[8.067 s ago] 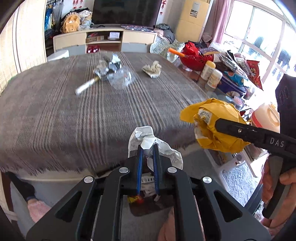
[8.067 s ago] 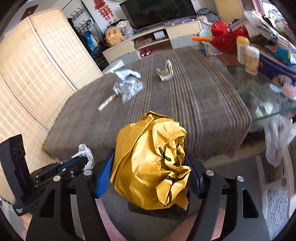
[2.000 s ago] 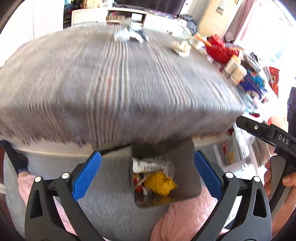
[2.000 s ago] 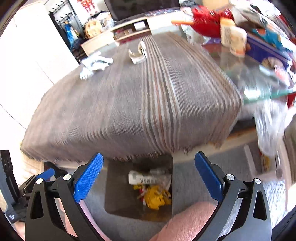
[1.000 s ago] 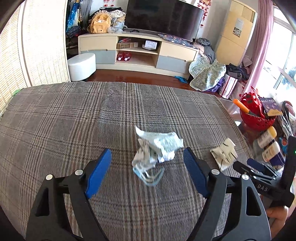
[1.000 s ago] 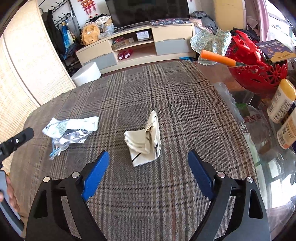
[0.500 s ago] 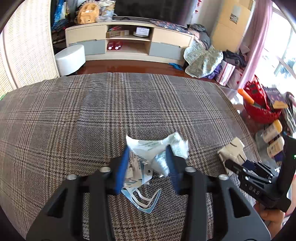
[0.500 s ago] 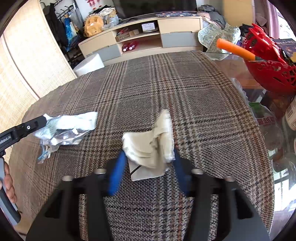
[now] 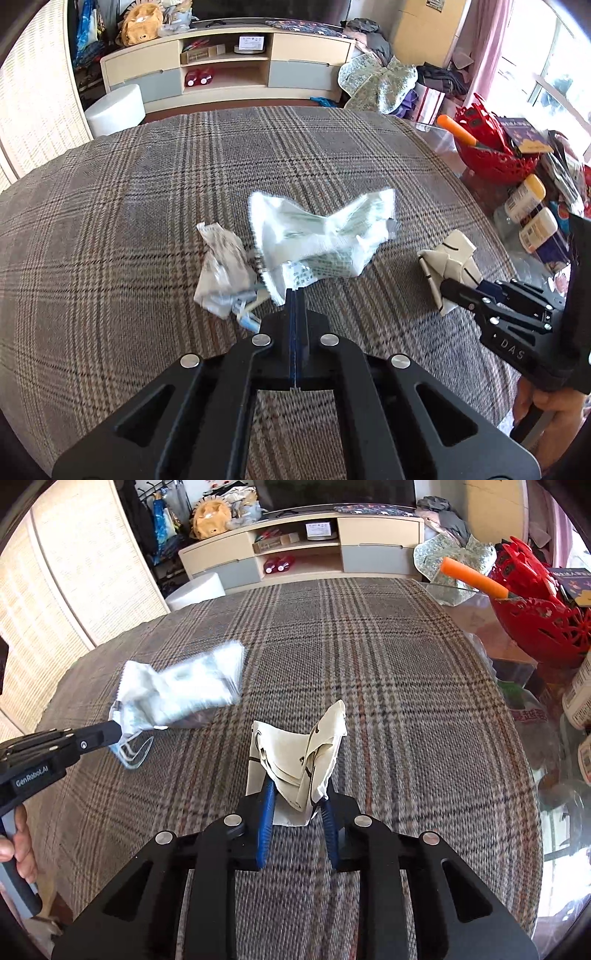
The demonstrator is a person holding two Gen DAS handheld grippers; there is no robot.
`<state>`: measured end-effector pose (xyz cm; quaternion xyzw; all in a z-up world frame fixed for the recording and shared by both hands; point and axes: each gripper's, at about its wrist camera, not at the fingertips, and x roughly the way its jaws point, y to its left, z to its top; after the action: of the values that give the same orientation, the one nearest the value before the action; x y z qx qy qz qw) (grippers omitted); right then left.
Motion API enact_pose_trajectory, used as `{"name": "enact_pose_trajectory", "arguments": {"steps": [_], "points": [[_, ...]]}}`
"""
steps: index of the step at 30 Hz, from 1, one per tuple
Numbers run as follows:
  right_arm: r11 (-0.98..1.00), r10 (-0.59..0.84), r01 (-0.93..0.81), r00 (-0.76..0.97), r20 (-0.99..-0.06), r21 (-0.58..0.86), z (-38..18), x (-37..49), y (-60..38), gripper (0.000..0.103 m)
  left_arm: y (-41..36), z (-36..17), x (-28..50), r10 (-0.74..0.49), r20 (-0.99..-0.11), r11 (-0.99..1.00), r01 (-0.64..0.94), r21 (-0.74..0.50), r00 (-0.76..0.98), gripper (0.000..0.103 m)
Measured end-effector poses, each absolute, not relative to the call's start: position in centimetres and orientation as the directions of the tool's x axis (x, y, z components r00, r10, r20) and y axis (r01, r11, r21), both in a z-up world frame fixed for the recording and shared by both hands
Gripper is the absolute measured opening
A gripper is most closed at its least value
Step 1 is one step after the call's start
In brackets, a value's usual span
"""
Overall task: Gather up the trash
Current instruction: 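Grasp the folded white paper with the right tool while the left tool grasps the white-green wrapper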
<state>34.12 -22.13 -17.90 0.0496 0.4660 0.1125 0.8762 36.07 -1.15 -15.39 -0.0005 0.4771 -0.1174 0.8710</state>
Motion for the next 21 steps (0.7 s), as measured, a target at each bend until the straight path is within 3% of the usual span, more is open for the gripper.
{"name": "enact_pose_trajectory", "arguments": {"steps": [9,11,12,13,16,19,21], "points": [[0.967,0.250,-0.110,0.568,-0.784,0.229,-17.0,33.0,-24.1,0.025,-1.0,-14.3,34.9,-0.198,-0.805,0.975,0.194,-0.105,0.559,0.000],[0.965,0.258,-0.112,0.567,-0.782,0.237,-16.8,33.0,-24.3,0.025,-0.7,-14.0,35.2,-0.185,-0.791,0.980,0.170,-0.104,0.583,0.016],[0.964,0.261,-0.114,0.570,-0.779,0.240,-16.7,32.9,-24.4,0.025,-0.6,-13.9,35.3,-0.183,-0.786,0.981,0.161,-0.107,0.591,0.044],[0.964,0.261,-0.117,0.571,-0.778,0.237,-16.6,32.9,-24.5,0.025,-0.4,-13.8,35.4,-0.182,-0.775,0.982,0.156,-0.108,0.605,0.055],[0.964,0.264,-0.122,0.560,-0.785,0.237,-16.8,32.9,-24.6,0.025,-0.8,-13.5,35.5,-0.192,-0.754,0.978,0.183,-0.097,0.628,0.056],[0.961,0.274,-0.120,0.547,-0.791,0.250,-17.3,32.9,-24.8,0.025,-1.9,-13.4,35.9,-0.184,-0.742,0.974,0.220,-0.050,0.645,0.066],[0.960,0.278,-0.124,0.541,-0.794,0.251,-17.6,32.9,-24.8,0.025,-2.5,-13.6,36.5,-0.190,-0.742,0.969,0.243,-0.038,0.643,0.067]]}}
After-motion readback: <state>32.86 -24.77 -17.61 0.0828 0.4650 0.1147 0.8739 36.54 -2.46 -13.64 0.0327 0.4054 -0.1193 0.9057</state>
